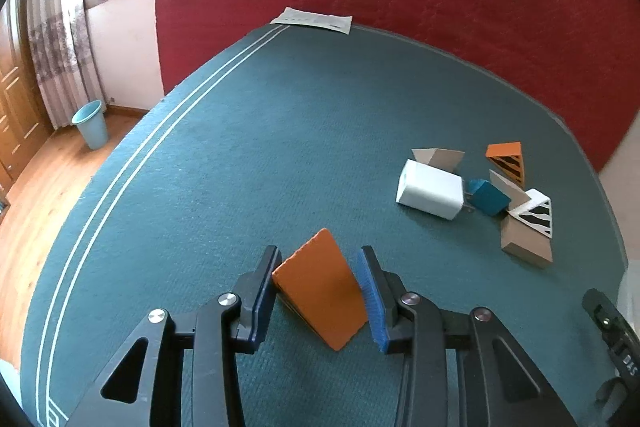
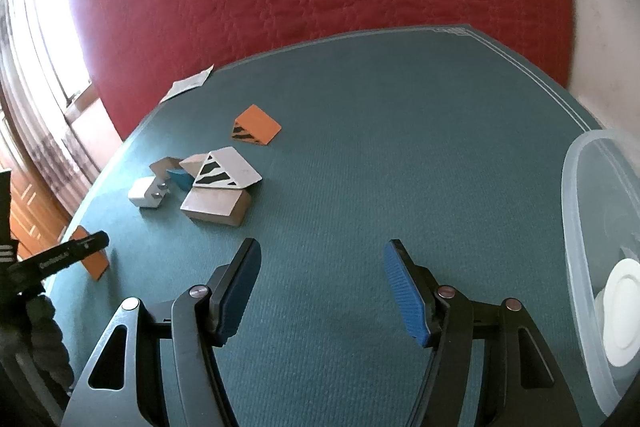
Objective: Organize rigid objects
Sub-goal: 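Close the left tool on the orange triangular block and lift it, then grasp the tan flat block with the right tool while the left tool holds the orange block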
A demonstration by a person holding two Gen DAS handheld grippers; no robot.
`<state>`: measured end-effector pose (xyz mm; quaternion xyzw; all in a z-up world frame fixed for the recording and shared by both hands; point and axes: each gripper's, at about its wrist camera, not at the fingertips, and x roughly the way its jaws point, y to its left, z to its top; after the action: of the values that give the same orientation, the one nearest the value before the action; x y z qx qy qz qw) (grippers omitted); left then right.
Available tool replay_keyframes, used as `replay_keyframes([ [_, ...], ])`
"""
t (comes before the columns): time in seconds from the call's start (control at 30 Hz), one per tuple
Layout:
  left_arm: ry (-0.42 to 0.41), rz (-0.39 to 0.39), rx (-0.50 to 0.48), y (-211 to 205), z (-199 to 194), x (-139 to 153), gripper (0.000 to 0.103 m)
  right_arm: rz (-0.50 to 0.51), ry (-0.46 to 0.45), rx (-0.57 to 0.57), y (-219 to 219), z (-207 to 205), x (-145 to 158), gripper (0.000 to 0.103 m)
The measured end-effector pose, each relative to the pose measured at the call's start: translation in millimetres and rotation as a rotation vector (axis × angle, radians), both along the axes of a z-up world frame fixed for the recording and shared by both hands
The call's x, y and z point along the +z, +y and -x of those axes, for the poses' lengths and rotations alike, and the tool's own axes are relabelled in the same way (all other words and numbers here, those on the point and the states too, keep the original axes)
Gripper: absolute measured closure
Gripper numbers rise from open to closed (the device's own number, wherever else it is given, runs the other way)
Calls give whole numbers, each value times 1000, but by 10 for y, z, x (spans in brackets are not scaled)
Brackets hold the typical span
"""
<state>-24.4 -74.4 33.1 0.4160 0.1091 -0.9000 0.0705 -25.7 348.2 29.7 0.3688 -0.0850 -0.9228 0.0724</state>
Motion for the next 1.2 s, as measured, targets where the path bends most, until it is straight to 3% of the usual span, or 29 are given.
replay_keyframes([
  [0.53, 90, 88, -106, 262, -205, 150, 62, -24, -57, 167, -684, 336, 57, 38],
  [0.7, 87, 93, -103, 255, -175, 140, 62, -35, -69, 160, -838, 512, -28, 25],
  [0.97, 82, 104, -107, 256, -150, 119, 62, -108, -63, 129, -1024, 666, -51, 25],
  [1.1, 78, 104, -104, 253, -148, 113, 62, -166, -56, 117, -1095, 666, -65, 36],
  [1.2, 76, 104, -102, 236, -153, 113, 62, -174, -53, 123, -1094, 660, -59, 37],
])
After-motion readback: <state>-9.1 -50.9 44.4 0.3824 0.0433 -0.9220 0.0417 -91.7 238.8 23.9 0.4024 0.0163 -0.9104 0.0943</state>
